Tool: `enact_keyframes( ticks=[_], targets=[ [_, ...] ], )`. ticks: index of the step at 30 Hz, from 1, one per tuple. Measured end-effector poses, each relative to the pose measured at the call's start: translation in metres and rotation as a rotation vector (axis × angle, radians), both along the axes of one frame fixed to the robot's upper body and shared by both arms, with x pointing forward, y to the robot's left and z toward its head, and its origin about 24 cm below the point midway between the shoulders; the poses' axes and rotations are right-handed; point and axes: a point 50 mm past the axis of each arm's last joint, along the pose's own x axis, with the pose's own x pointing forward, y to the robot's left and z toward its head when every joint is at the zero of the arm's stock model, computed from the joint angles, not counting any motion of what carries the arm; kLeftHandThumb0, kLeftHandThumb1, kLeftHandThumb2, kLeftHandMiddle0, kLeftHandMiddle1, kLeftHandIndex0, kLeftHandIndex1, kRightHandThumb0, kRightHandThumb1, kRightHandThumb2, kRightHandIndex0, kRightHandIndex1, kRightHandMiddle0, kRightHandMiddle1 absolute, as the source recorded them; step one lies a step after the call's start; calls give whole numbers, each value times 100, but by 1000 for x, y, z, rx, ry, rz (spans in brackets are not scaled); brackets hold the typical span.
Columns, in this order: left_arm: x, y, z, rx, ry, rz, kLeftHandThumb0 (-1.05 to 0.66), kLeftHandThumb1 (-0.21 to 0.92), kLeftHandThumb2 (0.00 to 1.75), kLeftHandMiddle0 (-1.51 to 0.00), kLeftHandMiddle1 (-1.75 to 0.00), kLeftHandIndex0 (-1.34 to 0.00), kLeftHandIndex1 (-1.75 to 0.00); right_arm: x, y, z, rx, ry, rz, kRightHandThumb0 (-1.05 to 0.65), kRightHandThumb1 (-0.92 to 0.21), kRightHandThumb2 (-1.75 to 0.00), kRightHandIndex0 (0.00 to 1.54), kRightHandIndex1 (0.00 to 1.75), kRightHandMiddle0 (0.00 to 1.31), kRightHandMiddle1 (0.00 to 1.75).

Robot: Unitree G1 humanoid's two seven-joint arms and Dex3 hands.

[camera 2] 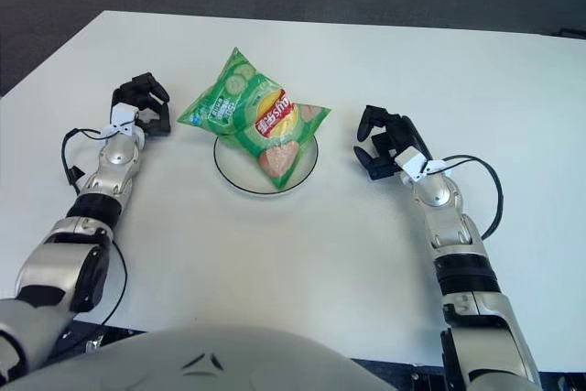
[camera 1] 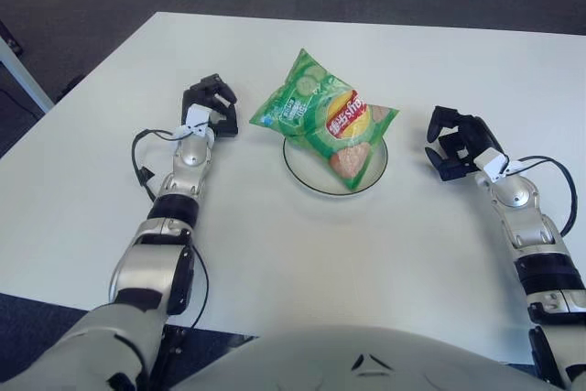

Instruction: Put the snack into the plate.

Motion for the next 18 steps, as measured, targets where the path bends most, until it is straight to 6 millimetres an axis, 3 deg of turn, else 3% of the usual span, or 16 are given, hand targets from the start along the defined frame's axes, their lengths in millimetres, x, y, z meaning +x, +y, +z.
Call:
enact_keyframes(
  ticks=[9, 18],
  targets=[
    [0, 1, -1, -91, -8, -74, 57, 8, 160, -80, -175, -105, -175, 0, -1, -1, 1, -12, 0, -52, -22, -143, 133, 175, 70, 175],
    [-2, -10, -4, -185, -2, -196, 58, 7, 162, -82, -175, -106, -175, 1, -2, -1, -43, -31, -13, -53, -21, -145, 134, 175, 71, 175]
  ],
)
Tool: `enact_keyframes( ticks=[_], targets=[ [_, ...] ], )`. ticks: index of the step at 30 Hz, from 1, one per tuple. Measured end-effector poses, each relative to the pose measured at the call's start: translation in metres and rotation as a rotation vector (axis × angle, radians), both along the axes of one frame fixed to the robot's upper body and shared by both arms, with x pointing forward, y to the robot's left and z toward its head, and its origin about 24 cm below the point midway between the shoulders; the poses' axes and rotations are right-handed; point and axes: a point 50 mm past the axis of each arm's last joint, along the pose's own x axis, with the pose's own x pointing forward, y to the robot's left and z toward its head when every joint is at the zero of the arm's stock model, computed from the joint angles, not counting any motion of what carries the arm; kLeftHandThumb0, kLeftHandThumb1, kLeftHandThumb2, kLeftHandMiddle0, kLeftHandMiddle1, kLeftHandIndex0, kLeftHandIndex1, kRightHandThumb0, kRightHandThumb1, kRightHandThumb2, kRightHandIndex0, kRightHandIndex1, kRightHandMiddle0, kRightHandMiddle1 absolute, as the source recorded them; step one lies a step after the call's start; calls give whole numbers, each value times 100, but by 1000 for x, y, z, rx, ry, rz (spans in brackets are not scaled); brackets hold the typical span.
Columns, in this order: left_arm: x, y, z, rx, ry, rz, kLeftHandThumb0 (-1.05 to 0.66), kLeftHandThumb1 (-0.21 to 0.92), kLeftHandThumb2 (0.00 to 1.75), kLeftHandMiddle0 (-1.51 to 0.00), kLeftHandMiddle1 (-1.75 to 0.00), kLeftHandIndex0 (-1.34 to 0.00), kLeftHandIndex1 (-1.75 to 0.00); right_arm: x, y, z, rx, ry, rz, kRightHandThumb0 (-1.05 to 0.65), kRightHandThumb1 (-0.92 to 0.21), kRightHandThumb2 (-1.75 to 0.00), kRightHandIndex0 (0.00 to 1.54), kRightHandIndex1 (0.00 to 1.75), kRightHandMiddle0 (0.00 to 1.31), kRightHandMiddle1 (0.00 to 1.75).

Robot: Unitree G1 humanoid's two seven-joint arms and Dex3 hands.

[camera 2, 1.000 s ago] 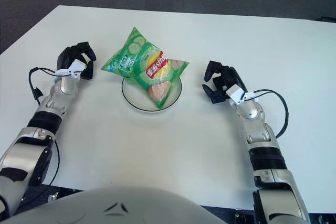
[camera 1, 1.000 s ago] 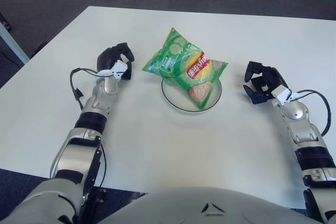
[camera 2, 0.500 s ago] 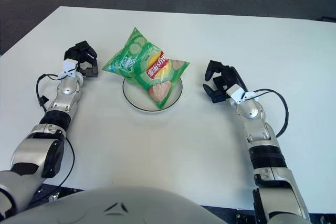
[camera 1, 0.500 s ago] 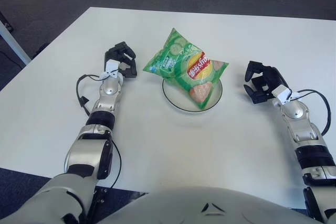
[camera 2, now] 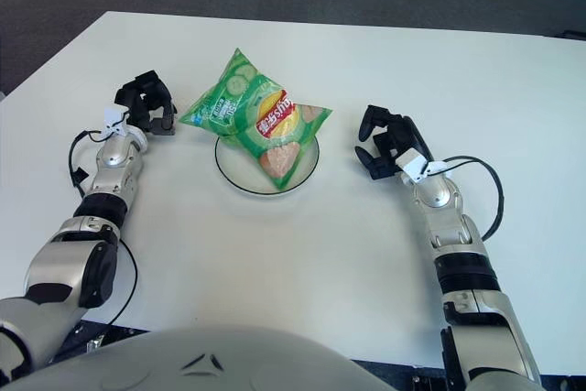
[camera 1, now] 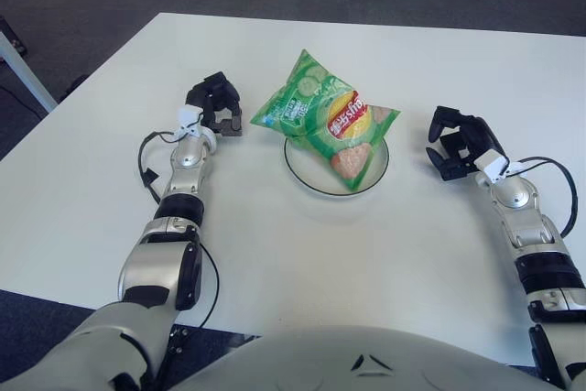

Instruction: Put the snack into the plate.

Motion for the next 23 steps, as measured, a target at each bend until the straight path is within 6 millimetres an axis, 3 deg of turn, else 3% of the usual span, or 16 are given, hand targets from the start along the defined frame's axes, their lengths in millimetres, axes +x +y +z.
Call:
enact_keyframes(
  ticks=[13, 23],
  targets=[
    [-5, -11, -5, -134, 38, -139, 59, 6, 163, -83, -175, -106, -175, 0, -4, 0, 0, -6, -16, -51, -24, -140, 132, 175, 68, 175],
    [-15, -14, -4, -171, 1, -172, 61, 3, 167, -86, -175, -110, -175, -5, -12, -3, 198, -20, -79, -48, -34, -129, 127, 175, 60, 175]
  ],
)
